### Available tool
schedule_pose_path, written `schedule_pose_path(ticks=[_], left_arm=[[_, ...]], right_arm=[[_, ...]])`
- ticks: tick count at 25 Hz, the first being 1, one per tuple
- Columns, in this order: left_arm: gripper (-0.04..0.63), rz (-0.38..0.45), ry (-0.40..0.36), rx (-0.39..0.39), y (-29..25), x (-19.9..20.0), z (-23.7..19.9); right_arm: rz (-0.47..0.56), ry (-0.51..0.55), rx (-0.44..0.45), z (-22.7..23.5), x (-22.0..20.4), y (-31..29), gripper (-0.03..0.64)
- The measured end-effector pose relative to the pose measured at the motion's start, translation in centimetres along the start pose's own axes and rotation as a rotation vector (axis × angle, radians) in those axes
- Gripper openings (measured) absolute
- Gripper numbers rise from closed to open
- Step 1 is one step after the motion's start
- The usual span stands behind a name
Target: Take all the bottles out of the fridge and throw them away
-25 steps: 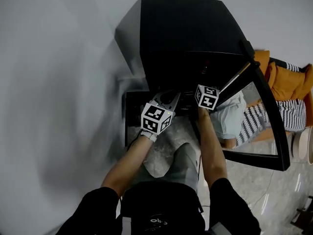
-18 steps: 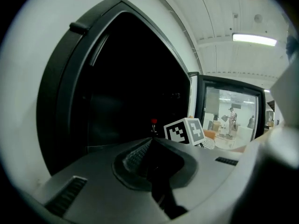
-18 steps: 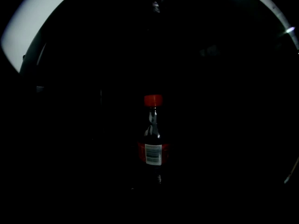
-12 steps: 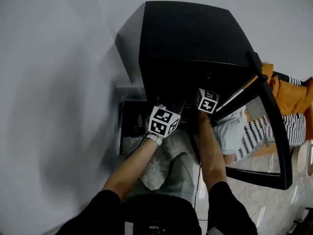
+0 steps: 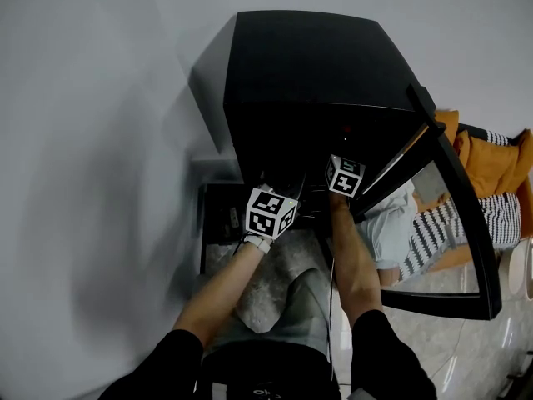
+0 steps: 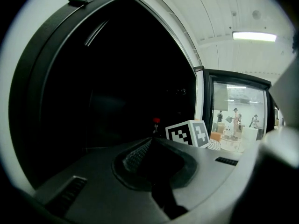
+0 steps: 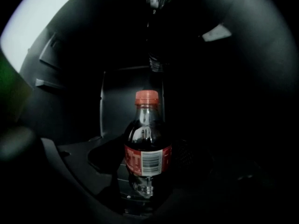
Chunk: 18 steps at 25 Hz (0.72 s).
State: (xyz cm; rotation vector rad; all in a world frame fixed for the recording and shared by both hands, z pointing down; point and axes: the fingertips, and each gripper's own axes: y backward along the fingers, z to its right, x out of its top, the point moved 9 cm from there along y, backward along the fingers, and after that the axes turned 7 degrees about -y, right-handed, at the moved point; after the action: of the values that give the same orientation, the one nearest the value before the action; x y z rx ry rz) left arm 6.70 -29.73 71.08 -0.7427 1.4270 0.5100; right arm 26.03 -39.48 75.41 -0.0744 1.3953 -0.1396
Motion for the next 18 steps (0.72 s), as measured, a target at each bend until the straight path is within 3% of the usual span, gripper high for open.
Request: schedule_pose_path(ticks=[11,18], left_arm=[[0.008,-0.006,-0.005,0.000,1.6,1.0,1.3],[0.006,-0.036,0.003,0.004,5.5,5.5,2.3]], right_arm=[[-0.070,0.014,0.090,-1.6,-0.7,5.1,0.307],[-0.117,-0.005,0.144,-3.7,1.3,10.8,0.307]])
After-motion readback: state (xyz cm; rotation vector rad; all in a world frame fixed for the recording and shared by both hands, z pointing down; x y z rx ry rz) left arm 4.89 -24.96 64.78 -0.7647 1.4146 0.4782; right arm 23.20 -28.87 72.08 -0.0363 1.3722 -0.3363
